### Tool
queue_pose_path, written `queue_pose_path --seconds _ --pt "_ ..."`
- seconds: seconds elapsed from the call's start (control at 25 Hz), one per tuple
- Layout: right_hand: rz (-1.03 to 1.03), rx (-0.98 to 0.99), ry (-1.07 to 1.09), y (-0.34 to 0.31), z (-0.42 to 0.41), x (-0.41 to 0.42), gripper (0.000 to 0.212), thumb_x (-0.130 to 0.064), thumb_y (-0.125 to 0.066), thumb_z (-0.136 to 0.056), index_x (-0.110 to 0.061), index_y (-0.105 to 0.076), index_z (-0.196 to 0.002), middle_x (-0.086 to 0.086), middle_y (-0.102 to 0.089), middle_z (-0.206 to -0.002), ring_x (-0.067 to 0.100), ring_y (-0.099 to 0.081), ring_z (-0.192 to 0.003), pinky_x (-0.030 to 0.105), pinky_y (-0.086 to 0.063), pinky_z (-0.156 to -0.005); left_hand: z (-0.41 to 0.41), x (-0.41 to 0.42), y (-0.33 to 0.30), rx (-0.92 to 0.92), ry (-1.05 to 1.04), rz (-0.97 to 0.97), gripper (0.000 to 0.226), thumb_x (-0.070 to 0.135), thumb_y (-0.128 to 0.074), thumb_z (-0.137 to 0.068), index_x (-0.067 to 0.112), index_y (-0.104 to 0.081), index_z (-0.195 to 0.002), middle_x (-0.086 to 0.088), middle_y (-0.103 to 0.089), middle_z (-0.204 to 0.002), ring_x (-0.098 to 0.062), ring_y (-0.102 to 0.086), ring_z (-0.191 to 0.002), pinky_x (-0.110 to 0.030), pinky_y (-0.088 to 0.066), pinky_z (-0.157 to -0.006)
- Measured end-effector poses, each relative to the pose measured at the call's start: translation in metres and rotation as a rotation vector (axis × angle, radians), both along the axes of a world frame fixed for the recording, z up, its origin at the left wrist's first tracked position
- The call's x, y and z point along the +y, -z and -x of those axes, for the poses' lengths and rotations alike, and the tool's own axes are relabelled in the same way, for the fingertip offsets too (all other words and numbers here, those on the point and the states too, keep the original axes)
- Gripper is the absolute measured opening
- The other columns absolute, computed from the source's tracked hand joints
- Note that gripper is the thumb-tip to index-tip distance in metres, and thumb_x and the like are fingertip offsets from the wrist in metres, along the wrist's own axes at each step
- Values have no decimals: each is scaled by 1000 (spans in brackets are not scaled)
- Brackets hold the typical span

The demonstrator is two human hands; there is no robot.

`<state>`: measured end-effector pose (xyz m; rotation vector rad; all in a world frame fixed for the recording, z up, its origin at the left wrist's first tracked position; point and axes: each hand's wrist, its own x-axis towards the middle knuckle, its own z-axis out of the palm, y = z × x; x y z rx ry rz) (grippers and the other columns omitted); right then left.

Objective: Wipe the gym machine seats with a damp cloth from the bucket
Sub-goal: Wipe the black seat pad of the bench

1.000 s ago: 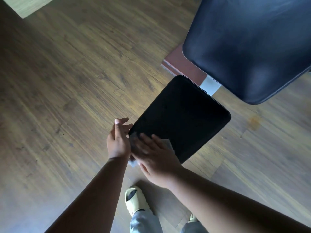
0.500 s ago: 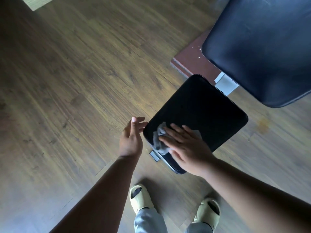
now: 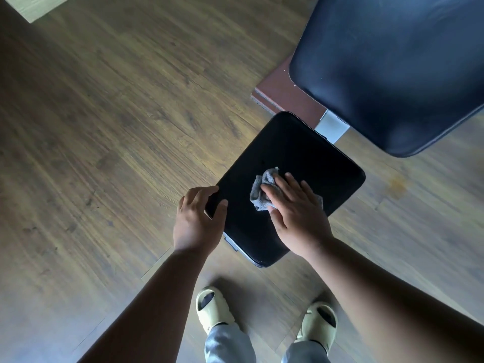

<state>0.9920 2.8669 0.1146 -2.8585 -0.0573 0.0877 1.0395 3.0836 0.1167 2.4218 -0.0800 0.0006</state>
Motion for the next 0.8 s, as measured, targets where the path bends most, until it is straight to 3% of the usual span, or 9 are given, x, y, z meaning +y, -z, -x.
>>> queue_pose_path --seconds 0.2,0.32,0.56,0.68,0.8 --pt "-23 40 171 1 -8 14 50 -31 -34 -98 -24 -42 -147 5 -31 -160 27 -20 -150 45 -11 -121 1 -3 -3 34 -29 16 36 35 -61 -85 17 -70 -114 -2 -65 -108 -23 -58 -103 -30 -44 -91" --pt "-16 58 165 0 -10 18 50 -31 -36 -100 -24 -39 -149 5 -26 -162 26 -16 -150 43 -8 -121 1 -4 -4 31 -36 24 31 31 -64 -87 18 -70 -115 -2 -65 -107 -22 -57 -104 -29 -44 -91" --pt "-13 50 196 -7 -13 25 51 -31 -38 -98 -24 -37 -149 7 -25 -162 28 -17 -150 45 -9 -122 1 6 -7 66 65 45 37 29 -68 -87 19 -66 -122 0 -62 -116 -22 -57 -106 -42 -52 -86" --pt "-80 52 -71 -9 -24 74 51 -32 -44 -97 -26 -41 -147 4 -25 -162 28 -19 -150 44 -6 -120 0 20 -7 77 99 51 48 37 -62 -84 19 -61 -128 -1 -62 -118 -22 -61 -102 -44 -54 -82" --pt "-97 58 -381 -7 -32 63 49 -34 -41 -101 -28 -39 -149 1 -22 -163 22 -14 -151 40 0 -122 3 38 -7 99 147 2 57 50 -52 -83 19 -60 -130 -1 -64 -114 -19 -61 -96 -45 -55 -79"
